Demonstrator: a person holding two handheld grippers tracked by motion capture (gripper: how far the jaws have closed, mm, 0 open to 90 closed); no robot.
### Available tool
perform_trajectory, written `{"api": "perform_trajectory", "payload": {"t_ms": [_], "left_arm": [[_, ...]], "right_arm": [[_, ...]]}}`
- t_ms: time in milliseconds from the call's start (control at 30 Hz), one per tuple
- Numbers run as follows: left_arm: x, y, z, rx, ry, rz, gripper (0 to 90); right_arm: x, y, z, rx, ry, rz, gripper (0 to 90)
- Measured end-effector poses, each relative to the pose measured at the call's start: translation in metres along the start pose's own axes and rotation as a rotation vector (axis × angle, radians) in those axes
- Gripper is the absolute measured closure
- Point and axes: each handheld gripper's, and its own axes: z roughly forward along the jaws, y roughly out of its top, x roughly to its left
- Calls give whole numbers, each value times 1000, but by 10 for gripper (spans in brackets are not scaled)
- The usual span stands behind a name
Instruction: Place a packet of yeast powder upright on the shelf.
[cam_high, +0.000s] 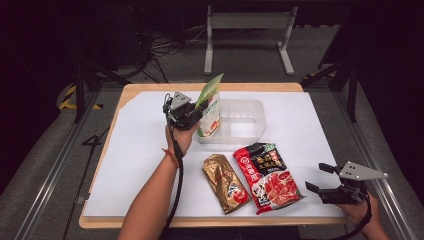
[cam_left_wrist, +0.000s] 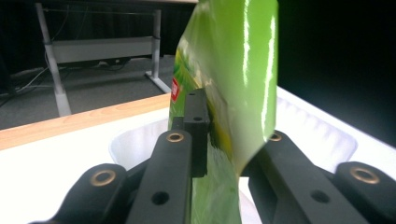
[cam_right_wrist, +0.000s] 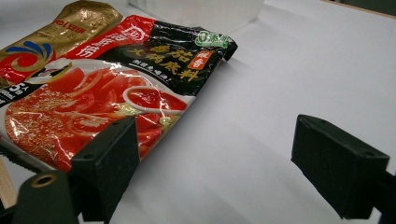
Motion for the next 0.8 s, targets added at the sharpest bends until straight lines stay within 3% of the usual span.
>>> {"api": "perform_trajectory", "payload": {"t_ms": [367, 433, 733, 800], "left_arm": [[0, -2, -10, 35, -21, 63, 722], [-2, 0, -12, 47, -18, 97, 677], [-1, -1, -22, 80, -30, 123, 620], [0, -2, -26, 99, -38, 142, 556]], "right_arm": [[0, 0, 2, 7, 3, -2, 157], [1, 0, 2, 9, 4, -2, 157], [1, 1, 2, 4, 4, 1, 159], [0, 1, 2, 0, 6, 5, 158]]}}
